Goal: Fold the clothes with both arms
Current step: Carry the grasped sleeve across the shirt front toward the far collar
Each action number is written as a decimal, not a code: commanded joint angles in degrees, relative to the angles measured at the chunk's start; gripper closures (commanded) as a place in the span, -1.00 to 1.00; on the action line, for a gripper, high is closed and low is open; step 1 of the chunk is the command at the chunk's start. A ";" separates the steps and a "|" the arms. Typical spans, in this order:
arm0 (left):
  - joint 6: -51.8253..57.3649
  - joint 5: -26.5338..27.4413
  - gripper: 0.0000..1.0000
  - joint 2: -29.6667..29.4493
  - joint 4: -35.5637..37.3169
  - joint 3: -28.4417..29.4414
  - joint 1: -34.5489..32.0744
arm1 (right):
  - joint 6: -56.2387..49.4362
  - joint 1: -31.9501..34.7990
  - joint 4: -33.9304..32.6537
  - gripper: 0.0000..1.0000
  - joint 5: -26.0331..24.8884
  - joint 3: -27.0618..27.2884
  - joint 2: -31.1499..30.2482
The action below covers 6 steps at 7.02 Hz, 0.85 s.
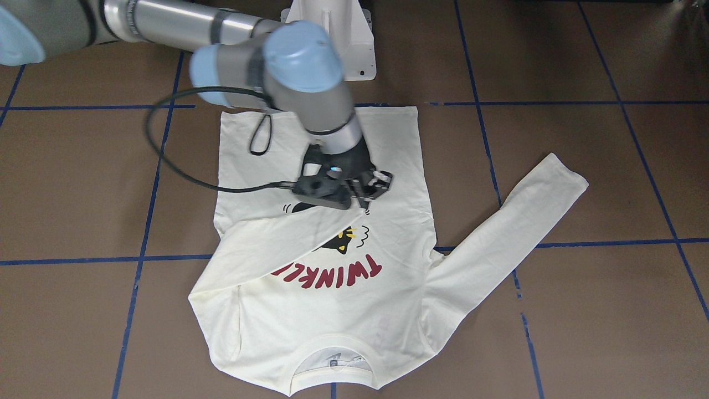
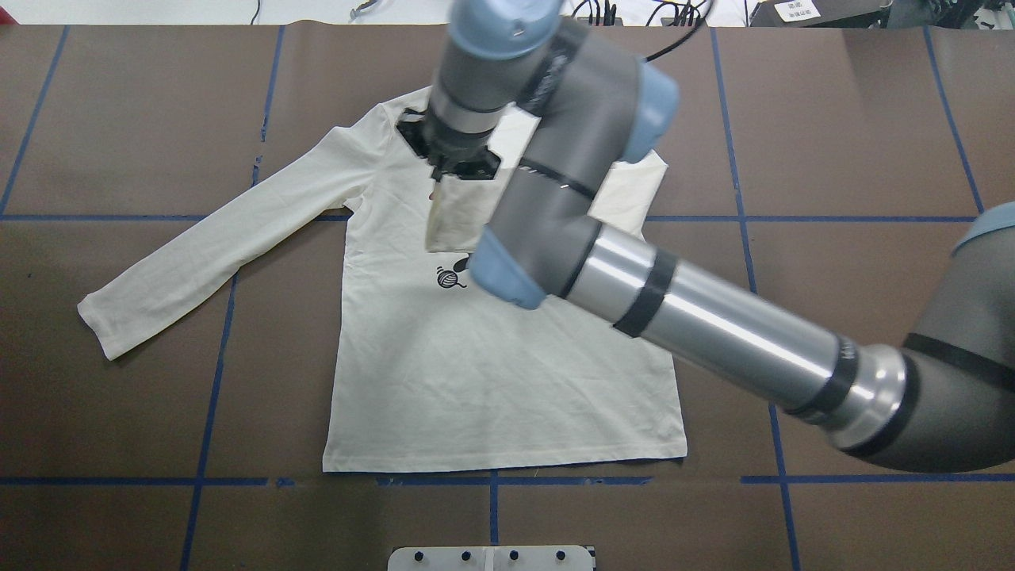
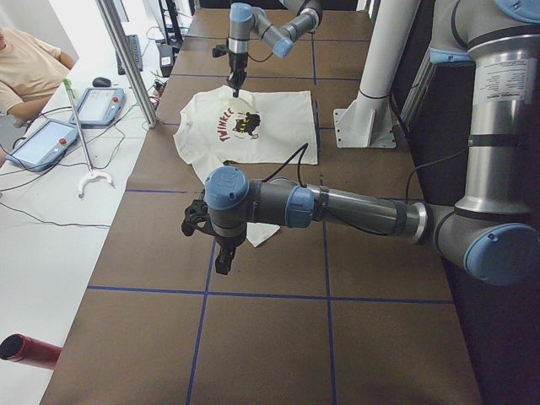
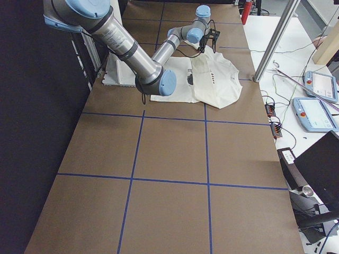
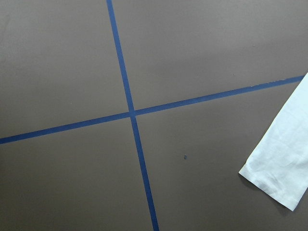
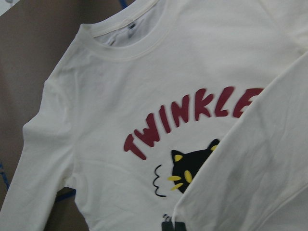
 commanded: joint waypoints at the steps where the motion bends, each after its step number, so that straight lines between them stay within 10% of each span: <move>1: 0.00 0.08 -1.00 -0.03 -0.02 -0.45 0.00 | -0.51 -7.86 15.08 1.00 -12.24 -18.41 8.29; 2: 0.00 -0.01 -1.00 -0.04 -0.02 -0.62 0.00 | -0.61 -8.23 15.28 0.92 -12.80 -22.22 10.15; 3: 0.00 -0.01 -1.00 -0.04 -0.02 -1.23 0.00 | -0.61 -8.41 15.37 0.25 -13.33 -22.43 10.43; 6: 0.26 -3.32 -1.00 -0.12 -0.55 -1.86 0.70 | -0.17 -8.15 16.07 -0.33 -15.61 -24.98 13.24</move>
